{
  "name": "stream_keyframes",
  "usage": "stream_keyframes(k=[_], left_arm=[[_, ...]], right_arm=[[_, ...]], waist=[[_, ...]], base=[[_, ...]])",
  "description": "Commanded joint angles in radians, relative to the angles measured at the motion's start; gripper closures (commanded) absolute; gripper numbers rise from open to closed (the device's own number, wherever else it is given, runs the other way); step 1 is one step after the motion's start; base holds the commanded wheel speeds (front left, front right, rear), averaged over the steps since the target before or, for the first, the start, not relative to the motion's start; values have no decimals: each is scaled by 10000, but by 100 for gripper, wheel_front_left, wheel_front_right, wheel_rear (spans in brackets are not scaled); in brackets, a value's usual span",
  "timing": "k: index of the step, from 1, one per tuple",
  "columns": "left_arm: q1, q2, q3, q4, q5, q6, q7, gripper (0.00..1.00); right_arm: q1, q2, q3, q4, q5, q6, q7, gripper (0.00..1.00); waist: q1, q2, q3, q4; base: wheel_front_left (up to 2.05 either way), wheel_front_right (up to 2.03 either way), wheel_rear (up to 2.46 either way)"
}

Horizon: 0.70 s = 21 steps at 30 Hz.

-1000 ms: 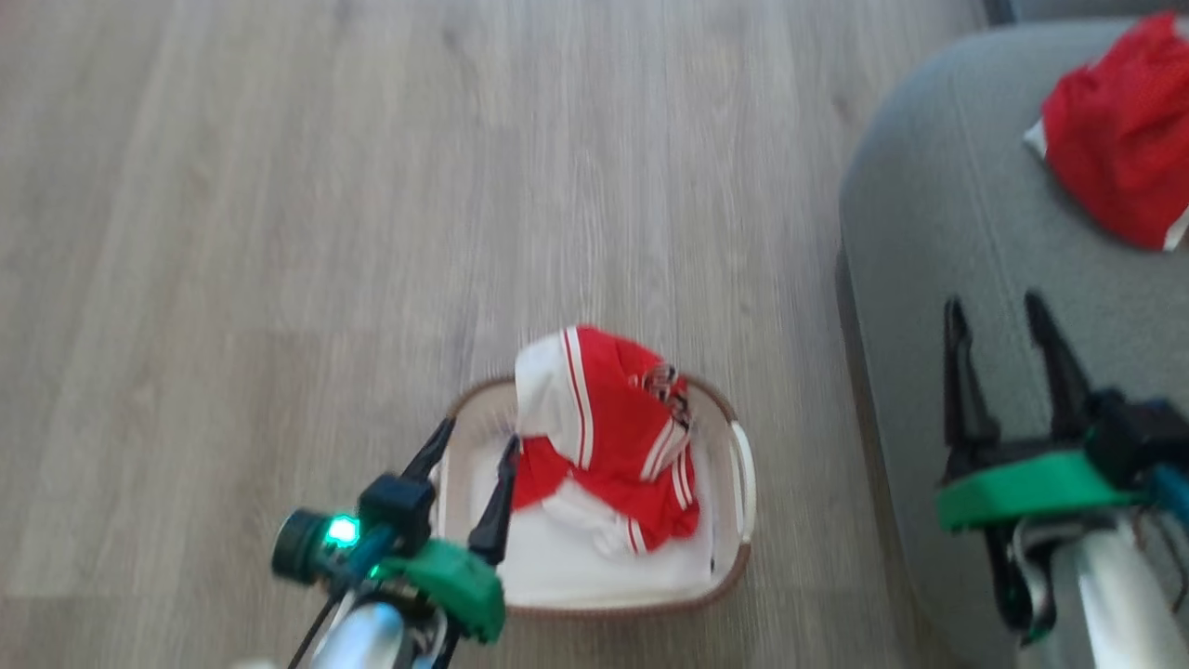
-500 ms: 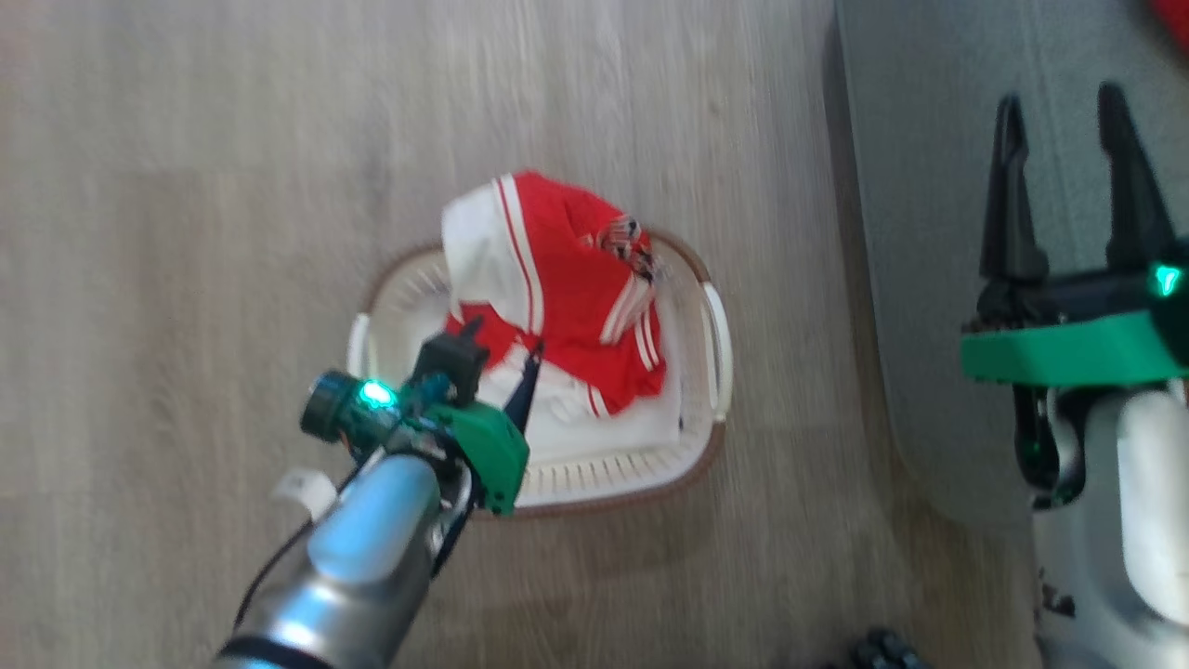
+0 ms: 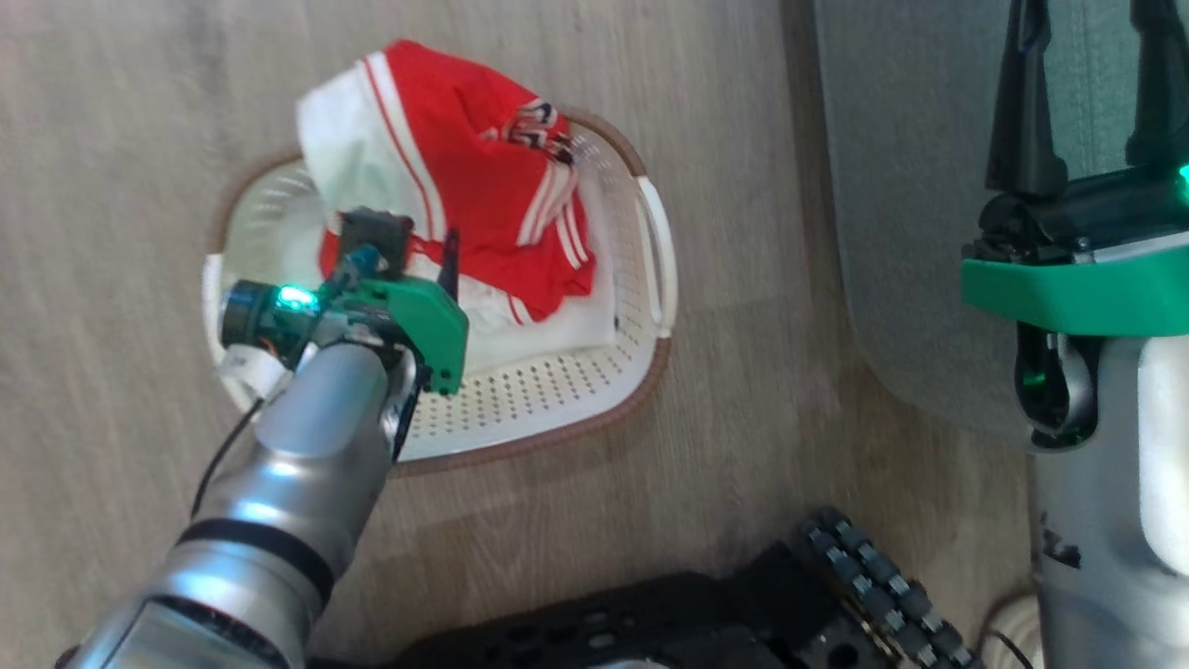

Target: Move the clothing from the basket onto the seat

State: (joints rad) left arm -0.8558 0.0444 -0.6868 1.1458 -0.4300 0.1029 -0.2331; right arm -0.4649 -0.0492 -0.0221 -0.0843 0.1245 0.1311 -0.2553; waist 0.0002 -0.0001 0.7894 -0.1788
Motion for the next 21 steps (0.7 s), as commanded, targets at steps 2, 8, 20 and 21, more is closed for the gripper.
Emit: stream_keyframes(k=[2,8,20,21], left_arm=[[-62,59,339,149,-190,80,-154,0],[-471,201,778,721,-543,343,-241,0],[-948,251,1029,460,-586,292,-284,37],[-945,267,1051,322,-548,302,-284,62]], right_arm=[[82,-10,233,-402,114,-4,-65,0],[51,-10,419,-558,264,-4,-65,0],[-113,-10,527,-629,474,-4,-65,0],[-119,-10,516,-632,485,-4,-65,0]], waist=[[-2,1,470,-366],[-2,1,840,-533],[-2,1,1304,-722],[-2,1,1323,-734]], base=[[0,0,0],[0,0,0],[0,0,0],[0,0,0]])
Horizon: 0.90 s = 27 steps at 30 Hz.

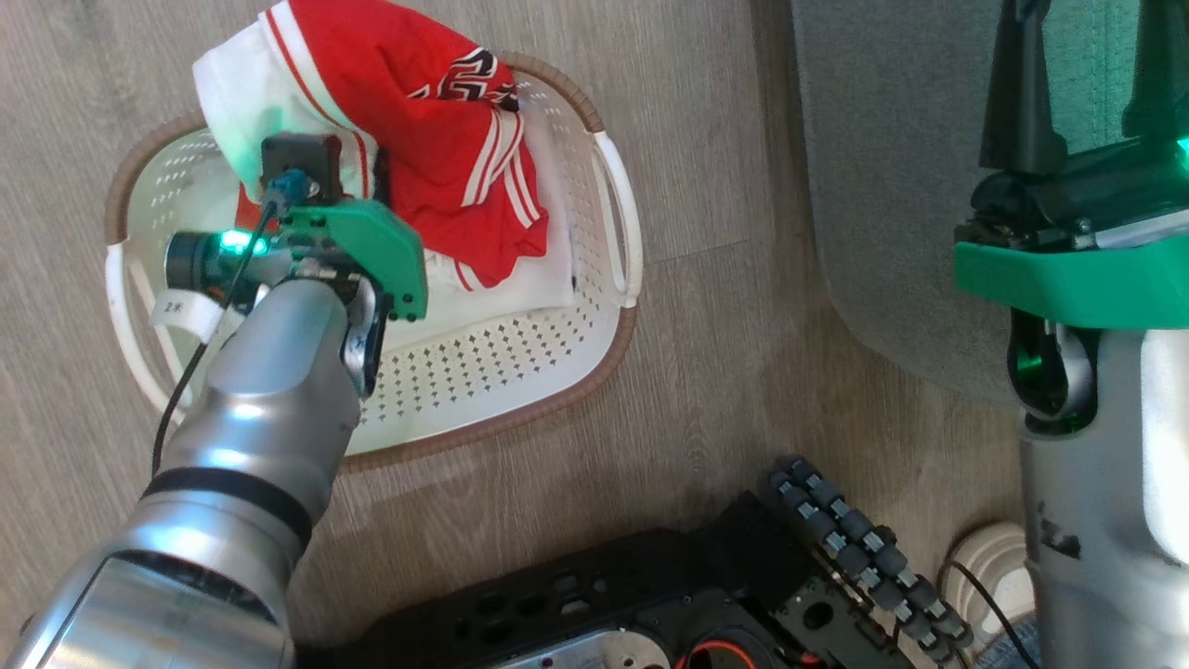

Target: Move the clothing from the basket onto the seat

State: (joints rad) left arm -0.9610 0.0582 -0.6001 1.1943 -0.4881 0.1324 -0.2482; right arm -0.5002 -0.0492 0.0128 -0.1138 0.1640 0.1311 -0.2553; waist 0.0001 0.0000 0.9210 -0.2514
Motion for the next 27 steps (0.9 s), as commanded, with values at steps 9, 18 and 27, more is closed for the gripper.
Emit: stream_keyframes(k=[9,18,27], left_arm=[[590,131,310,-1047,403,-169,-134,100],[1687,58,226,-2148,939,-581,-135,100],[3120,88,286,-3633,1667,-952,-135,100]], right_arm=[[294,-10,-20,-140,45,-4,-65,0],[461,-10,-86,253,-62,-4,-65,0],[1136,-10,-317,958,-360,-4,-65,0]], waist=[[-1,0,-265,114],[-1,0,-1181,491],[-1,0,-3460,996]], base=[[0,0,0],[0,0,0],[0,0,0]])
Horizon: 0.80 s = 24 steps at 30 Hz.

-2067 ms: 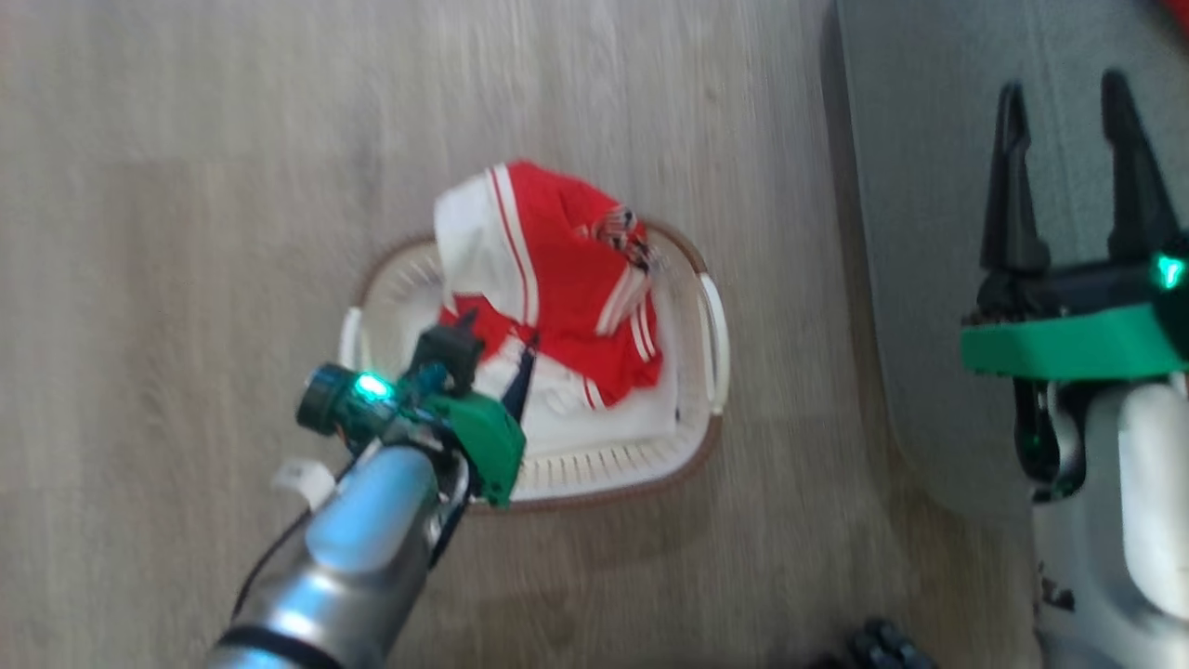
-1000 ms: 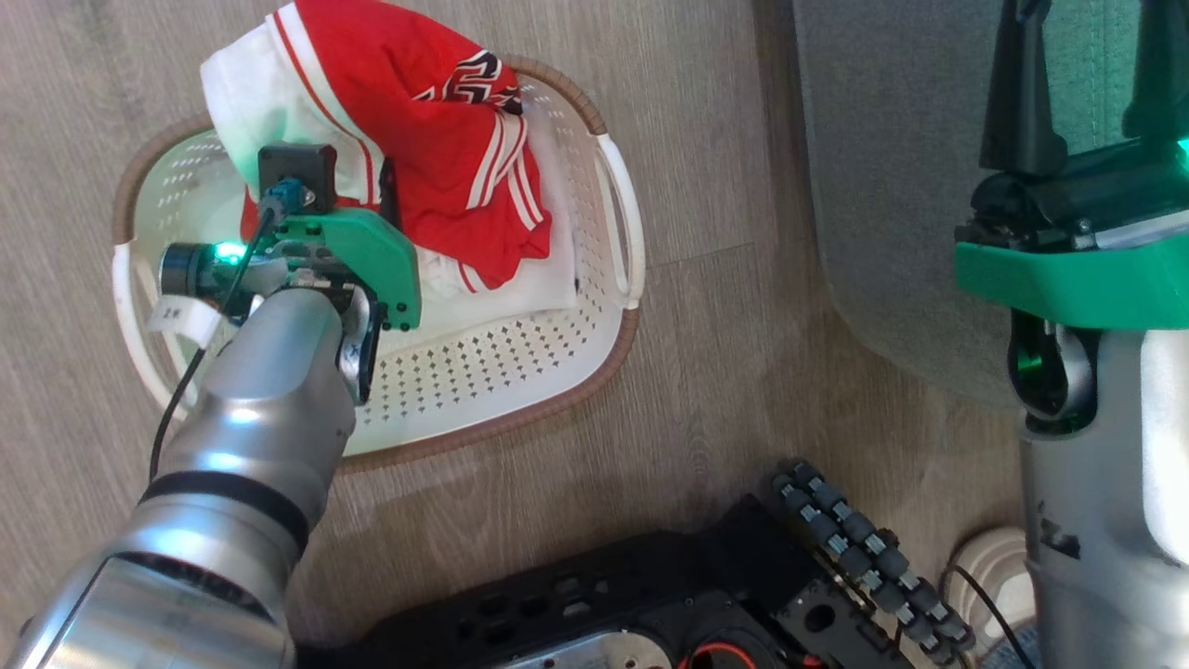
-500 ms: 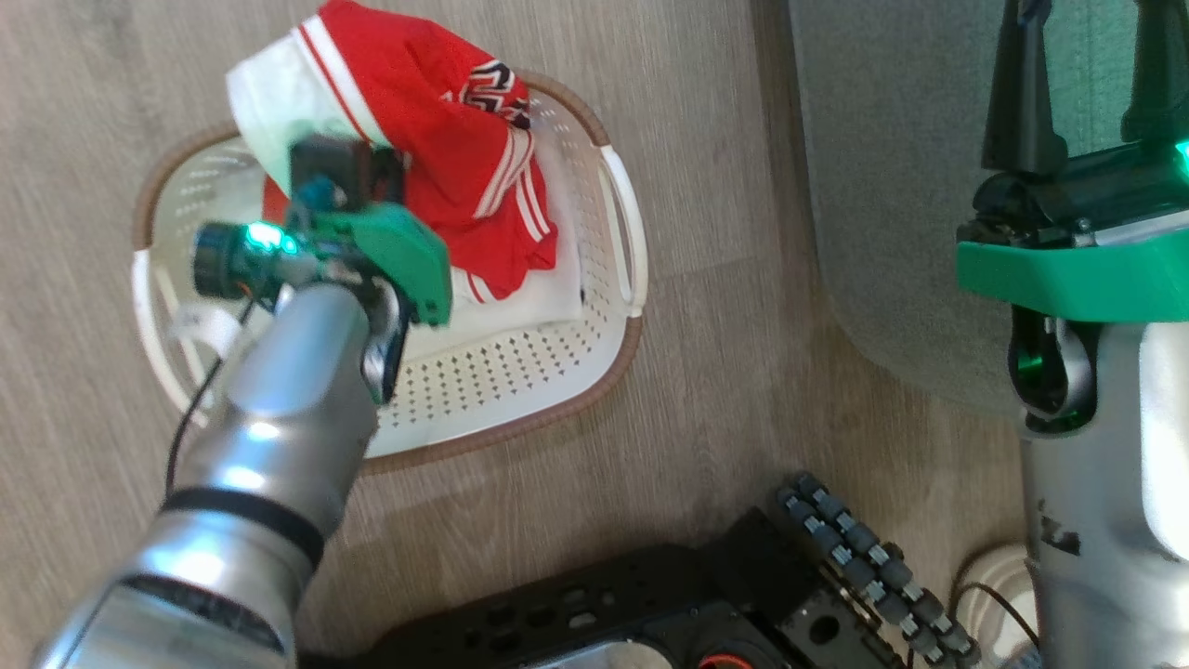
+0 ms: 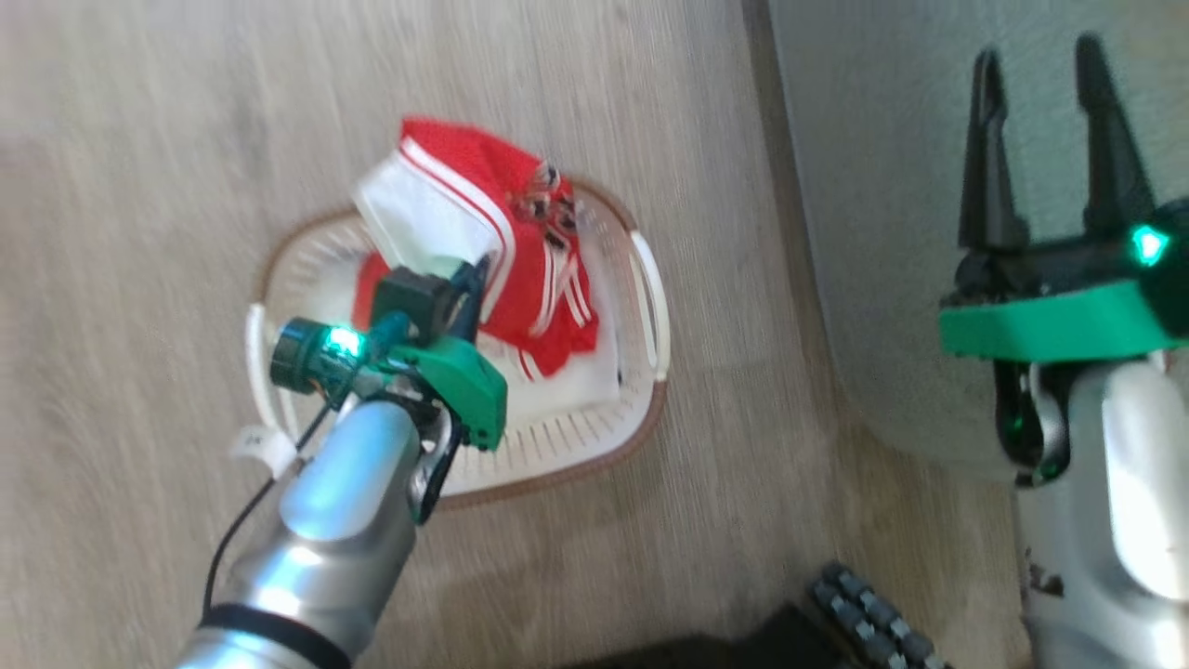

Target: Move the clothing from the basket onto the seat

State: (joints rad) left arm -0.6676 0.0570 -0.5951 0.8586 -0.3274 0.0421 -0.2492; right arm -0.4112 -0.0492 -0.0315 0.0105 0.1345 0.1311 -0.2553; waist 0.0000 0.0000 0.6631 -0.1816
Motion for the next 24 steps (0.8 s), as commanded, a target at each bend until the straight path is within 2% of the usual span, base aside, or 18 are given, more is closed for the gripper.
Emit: stream_keyframes(k=[1,13,22,24], left_arm=[[324,113,265,-469,129,-92,-125,100],[1302,146,394,-2060,717,-612,-126,100],[921,156,373,-2694,803,-1086,-126,100],[667,146,346,-2782,767,-1167,-117,100]], right_arm=[[363,-10,95,-210,-102,-4,-65,0],[2135,-10,-357,594,-581,-4,-65,0],[3359,-10,-245,1004,-670,-4,-65,0],[3437,-10,-153,1020,-675,-4,-65,0]], waist=[[0,0,-1166,352],[0,0,-4547,1059],[0,0,-6676,1289],[0,0,-6868,1309]], base=[[0,0,0],[0,0,0],[0,0,0],[0,0,0]])
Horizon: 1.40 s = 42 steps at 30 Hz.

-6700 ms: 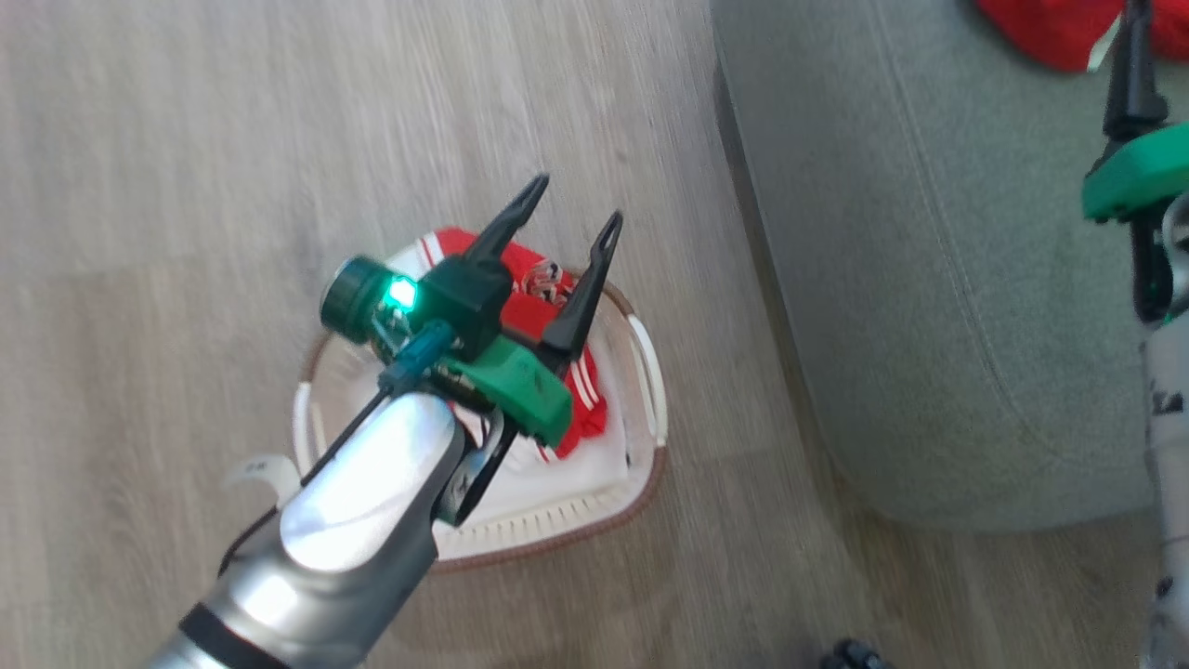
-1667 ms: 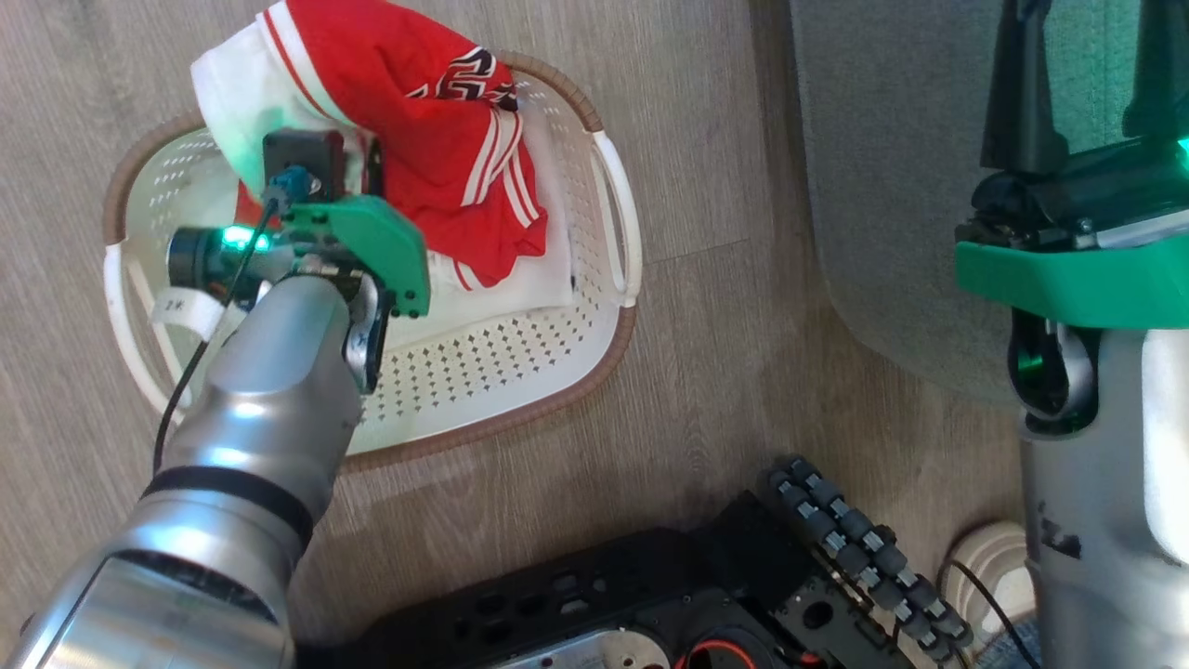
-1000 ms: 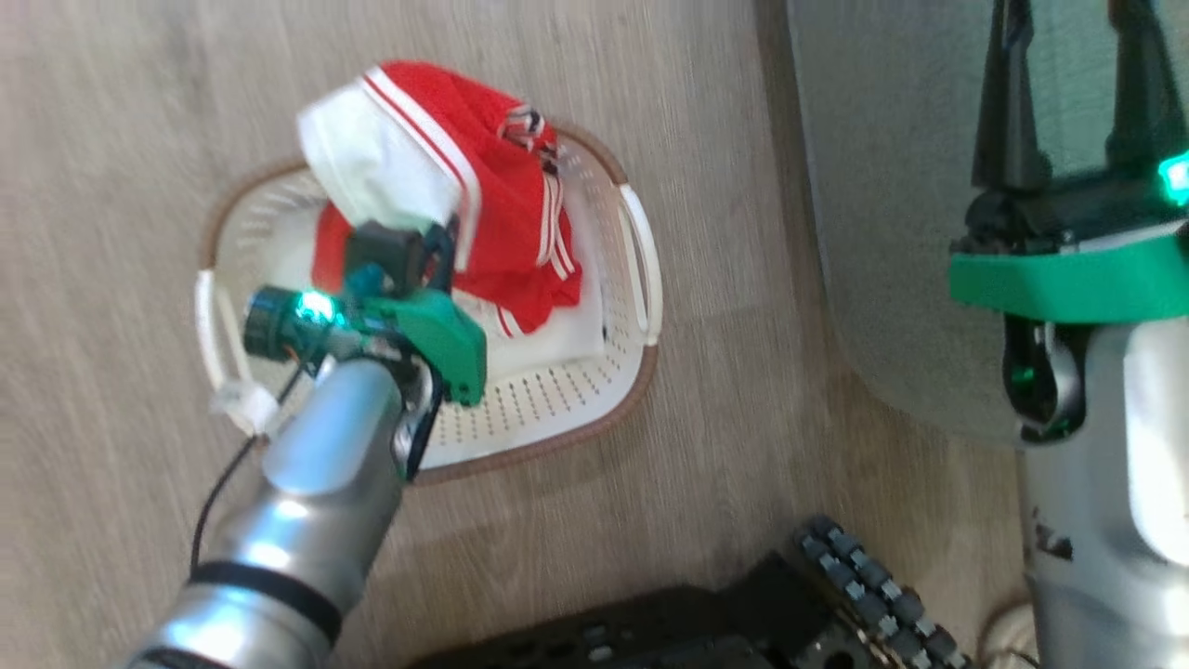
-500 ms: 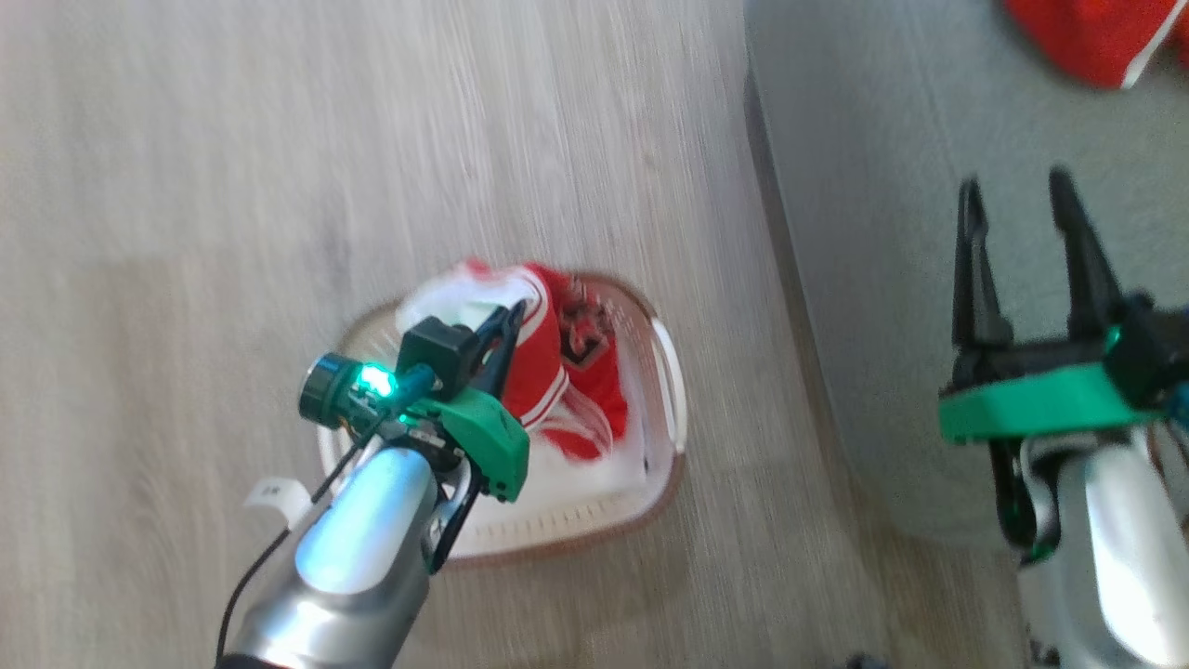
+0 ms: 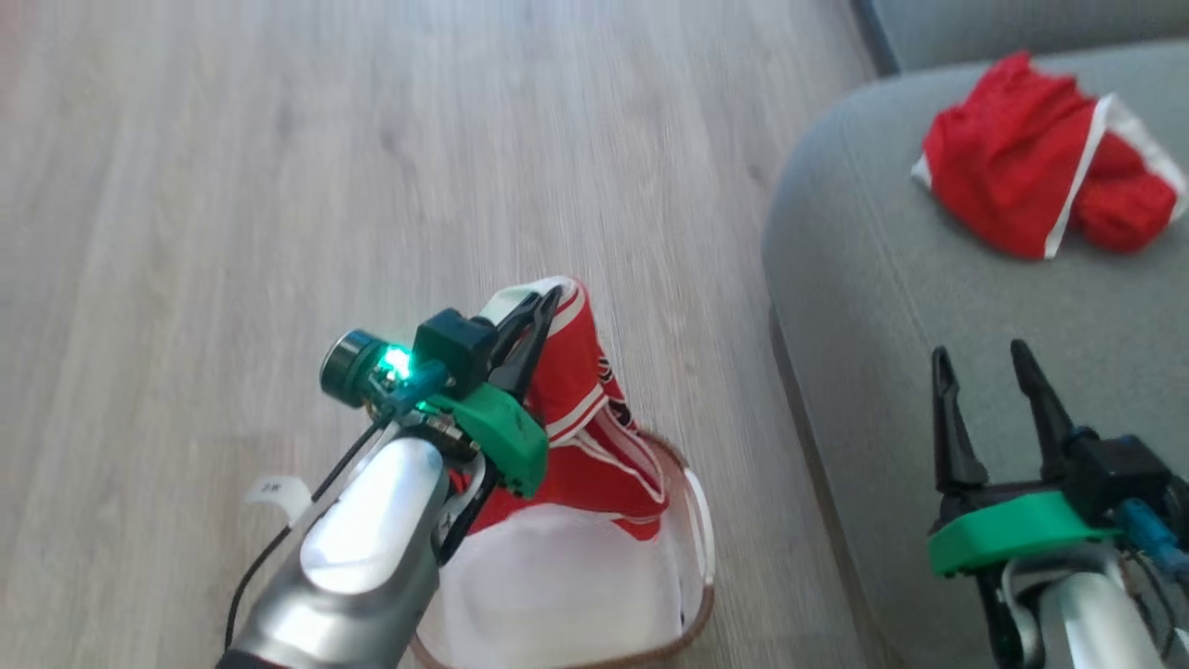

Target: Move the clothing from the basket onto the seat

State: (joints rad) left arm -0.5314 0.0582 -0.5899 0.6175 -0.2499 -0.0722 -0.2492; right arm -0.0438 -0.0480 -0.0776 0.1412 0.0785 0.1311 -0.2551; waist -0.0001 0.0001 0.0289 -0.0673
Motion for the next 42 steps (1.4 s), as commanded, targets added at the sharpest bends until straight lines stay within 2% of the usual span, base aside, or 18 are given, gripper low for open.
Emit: stream_keyframes(k=[1,13,19,27,33,40,41,42], left_arm=[[-840,132,265,-394,-8,-62,-87,100],[-2462,43,100,-778,-139,-219,306,100],[-3052,-39,-104,-842,-387,-161,412,100],[-3481,-75,-731,-1056,-1090,127,346,100],[-3795,-77,-1421,-1203,-1652,429,289,100],[-4115,-78,-2044,-1277,-2113,659,187,100],[-4148,-78,-2112,-1278,-2161,681,170,100],[-4170,-79,-2168,-1269,-2201,709,153,100]], right_arm=[[-211,-22,370,-274,-120,-4,-67,0],[-132,-22,1204,4,-65,-4,-67,0],[-449,-22,2088,365,-121,-4,-67,0],[-1499,-49,3707,1590,-277,-4,-67,0],[-2478,-407,4778,3030,-31,-4,-67,0],[-3237,-416,5047,4339,215,-4,-67,0],[-3315,-387,5102,4398,285,-4,-67,34],[-3379,-362,5165,4439,357,-4,-67,63]], waist=[[1,-1,-608,171],[1,-1,-1137,284],[1,-1,-1259,405],[1,-1,-1313,633],[1,-1,-1249,852],[1,-1,-1221,1157],[1,-1,-1214,1197],[1,-1,-1210,1227]], base=[[0,0,0],[0,0,0],[0,0,0],[0,0,0],[0,0,0],[0,0,0],[0,0,0],[0,0,0]])
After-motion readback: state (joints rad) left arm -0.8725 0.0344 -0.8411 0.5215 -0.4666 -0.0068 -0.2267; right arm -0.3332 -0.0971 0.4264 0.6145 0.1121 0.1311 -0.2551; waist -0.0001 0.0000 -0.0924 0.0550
